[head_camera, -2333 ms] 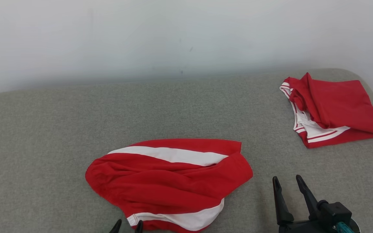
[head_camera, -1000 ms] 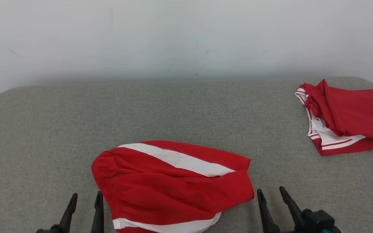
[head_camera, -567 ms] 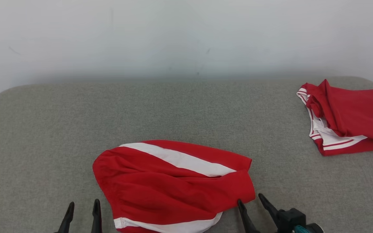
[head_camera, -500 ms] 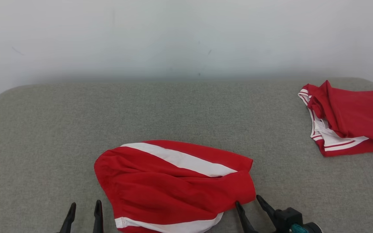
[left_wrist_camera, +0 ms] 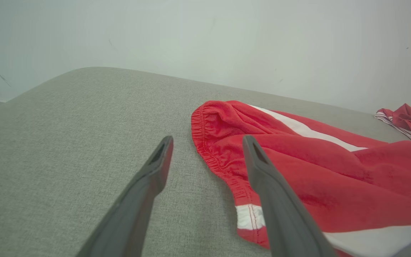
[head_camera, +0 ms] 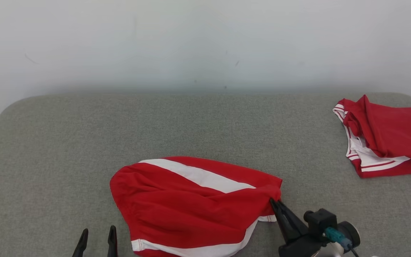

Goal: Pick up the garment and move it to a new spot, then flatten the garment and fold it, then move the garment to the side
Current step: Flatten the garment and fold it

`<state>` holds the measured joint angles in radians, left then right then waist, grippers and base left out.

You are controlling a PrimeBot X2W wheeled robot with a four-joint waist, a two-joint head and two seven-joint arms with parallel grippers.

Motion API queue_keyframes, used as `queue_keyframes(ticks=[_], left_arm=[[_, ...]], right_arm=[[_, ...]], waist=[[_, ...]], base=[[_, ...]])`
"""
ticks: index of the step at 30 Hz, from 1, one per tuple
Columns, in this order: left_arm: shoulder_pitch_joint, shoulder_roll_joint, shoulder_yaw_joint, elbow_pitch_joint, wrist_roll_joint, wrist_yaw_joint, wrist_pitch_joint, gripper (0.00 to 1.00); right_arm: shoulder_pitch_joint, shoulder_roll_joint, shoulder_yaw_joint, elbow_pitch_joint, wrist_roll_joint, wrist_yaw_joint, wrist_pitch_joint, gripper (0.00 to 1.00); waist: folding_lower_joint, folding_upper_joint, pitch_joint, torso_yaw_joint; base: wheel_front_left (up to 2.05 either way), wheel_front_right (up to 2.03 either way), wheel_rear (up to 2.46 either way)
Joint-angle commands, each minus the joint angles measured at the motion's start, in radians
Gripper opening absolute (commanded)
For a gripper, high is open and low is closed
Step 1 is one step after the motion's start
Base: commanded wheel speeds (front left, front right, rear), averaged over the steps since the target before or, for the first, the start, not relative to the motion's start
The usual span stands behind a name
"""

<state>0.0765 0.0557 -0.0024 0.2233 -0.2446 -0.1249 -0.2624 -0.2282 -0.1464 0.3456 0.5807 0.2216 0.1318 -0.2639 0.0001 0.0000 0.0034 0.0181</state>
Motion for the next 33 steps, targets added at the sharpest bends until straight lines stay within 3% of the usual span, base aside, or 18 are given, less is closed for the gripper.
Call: queue_keyframes(ticks=[1, 4, 5, 12, 19, 20, 21, 22, 28, 33], left_arm=[[0.005, -0.003, -0.002, 0.002, 0.006, -0.005, -0.002, 1.00], [0.002, -0.005, -0.010, 0.004, 0.006, -0.005, -0.002, 1.00], [-0.011, -0.005, -0.023, 0.008, 0.000, -0.006, -0.002, 1.00], [-0.044, -0.005, -0.063, 0.021, -0.020, -0.006, -0.002, 1.00], [-0.056, -0.006, -0.079, 0.037, -0.027, -0.006, -0.002, 1.00], [-0.054, -0.006, -0.079, 0.038, -0.028, -0.006, -0.002, 1.00], [-0.051, -0.006, -0.078, 0.040, -0.030, -0.006, -0.002, 1.00], [-0.049, -0.005, -0.075, 0.041, -0.031, -0.006, -0.002, 1.00], [-0.035, -0.005, -0.061, 0.051, -0.029, -0.005, -0.002, 1.00], [-0.020, -0.005, -0.047, 0.045, -0.023, -0.005, -0.002, 1.00]], right_arm=[[-0.020, -0.011, 0.003, -0.017, 0.010, -0.003, -0.001, 0.00], [-0.052, -0.026, 0.015, -0.028, 0.013, -0.003, -0.001, 0.00], [-0.138, -0.044, 0.042, 0.014, 0.029, -0.003, 0.029, 0.00], [-0.312, -0.048, 0.062, 0.166, 0.037, -0.003, 0.105, 0.00], [-0.384, -0.038, 0.065, 0.324, 0.050, -0.003, 0.073, 0.00], [-0.388, -0.036, 0.068, 0.345, 0.051, -0.003, 0.065, 0.04], [-0.392, -0.032, 0.070, 0.363, 0.054, -0.003, 0.058, 0.37], [-0.398, -0.026, 0.069, 0.377, 0.063, -0.003, 0.049, 1.00], [-0.398, -0.035, 0.075, 0.384, 0.074, -0.003, 0.003, 1.00], [-0.326, -0.065, 0.023, 0.261, 0.073, -0.003, -0.002, 1.00]], waist=[[-0.0001, 0.0000, -0.001, 0.004], [-0.0001, 0.0000, 0.001, 0.014], [-0.0001, 0.0000, 0.016, 0.032], [-0.0001, 0.0000, 0.049, 0.074], [-0.0001, 0.0000, 0.046, 0.094], [-0.0001, 0.0000, 0.045, 0.093], [-0.0001, 0.0000, 0.042, 0.091], [-0.0001, 0.0000, 0.040, 0.088], [-0.0001, 0.0000, 0.017, 0.053], [-0.0001, 0.0000, 0.001, 0.026]], base=[[0.00, 0.00, 0.00], [0.00, 0.00, 0.00], [0.00, 0.00, 0.00], [0.00, 0.00, 0.00], [0.00, 0.00, 0.00], [0.00, 0.00, 0.00], [0.00, 0.00, 0.00], [0.00, 0.00, 0.00], [0.00, 0.00, 0.00], [0.00, 0.00, 0.00]])
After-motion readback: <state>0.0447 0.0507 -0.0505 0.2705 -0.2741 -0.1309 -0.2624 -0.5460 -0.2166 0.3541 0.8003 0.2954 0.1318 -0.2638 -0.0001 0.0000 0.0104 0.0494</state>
